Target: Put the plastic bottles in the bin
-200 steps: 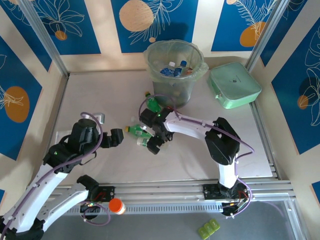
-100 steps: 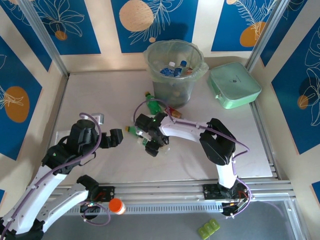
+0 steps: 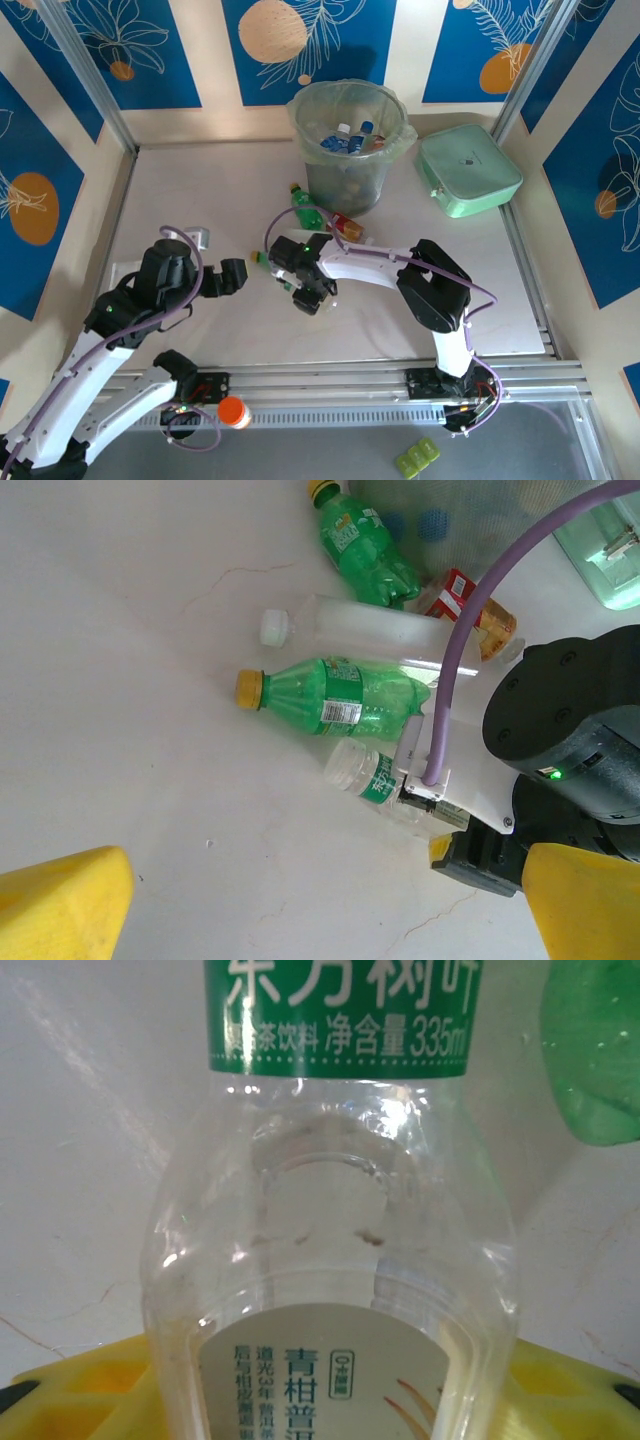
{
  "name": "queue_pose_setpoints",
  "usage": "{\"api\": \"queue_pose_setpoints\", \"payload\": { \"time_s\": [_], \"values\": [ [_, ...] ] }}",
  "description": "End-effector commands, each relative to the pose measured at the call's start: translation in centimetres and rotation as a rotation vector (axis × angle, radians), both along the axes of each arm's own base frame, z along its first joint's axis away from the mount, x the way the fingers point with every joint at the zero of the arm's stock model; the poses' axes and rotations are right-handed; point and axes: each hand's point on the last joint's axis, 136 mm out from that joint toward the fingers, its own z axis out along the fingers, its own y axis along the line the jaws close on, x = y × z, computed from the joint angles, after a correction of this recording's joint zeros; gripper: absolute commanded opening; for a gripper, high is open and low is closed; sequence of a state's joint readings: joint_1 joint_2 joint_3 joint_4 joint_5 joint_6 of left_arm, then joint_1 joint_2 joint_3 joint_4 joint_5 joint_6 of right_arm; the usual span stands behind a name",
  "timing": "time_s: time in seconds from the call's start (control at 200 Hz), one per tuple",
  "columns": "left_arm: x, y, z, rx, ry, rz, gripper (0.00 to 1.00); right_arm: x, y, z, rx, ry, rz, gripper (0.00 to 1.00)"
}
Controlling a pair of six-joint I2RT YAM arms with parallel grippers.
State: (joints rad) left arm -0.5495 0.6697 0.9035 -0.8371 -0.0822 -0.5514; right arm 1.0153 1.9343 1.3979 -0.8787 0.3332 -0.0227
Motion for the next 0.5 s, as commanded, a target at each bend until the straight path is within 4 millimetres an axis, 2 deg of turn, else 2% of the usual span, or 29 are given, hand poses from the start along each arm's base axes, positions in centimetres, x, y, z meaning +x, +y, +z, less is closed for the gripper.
{"api": "queue_pose_setpoints", "payload": {
  "time_s": [0.0, 0.12, 0.275, 0.495],
  "values": [
    [-0.2, 0.6, 0.7, -0.016, -0.018, 0.023, 0.99, -1.1, -0.2, 1.7, 0.052, 0.021, -0.006, 0.53],
    [-0.4, 1.0, 2.1, -0.027, -0.057, 0.035, 0.99, -1.6, -0.2, 4.0, 0.112, 0.019, -0.019, 0.51],
    [-0.8, 0.8, 5.2, -0.097, -0.155, 0.014, 0.99, -2.2, -0.2, 8.4, 0.231, -0.007, -0.018, 0.47],
    [-1.4, -1.6, 10.1, -0.182, -0.278, -0.137, 0.99, -1.1, -0.1, 17.0, 0.504, -0.083, -0.072, 0.43]
  ]
}}
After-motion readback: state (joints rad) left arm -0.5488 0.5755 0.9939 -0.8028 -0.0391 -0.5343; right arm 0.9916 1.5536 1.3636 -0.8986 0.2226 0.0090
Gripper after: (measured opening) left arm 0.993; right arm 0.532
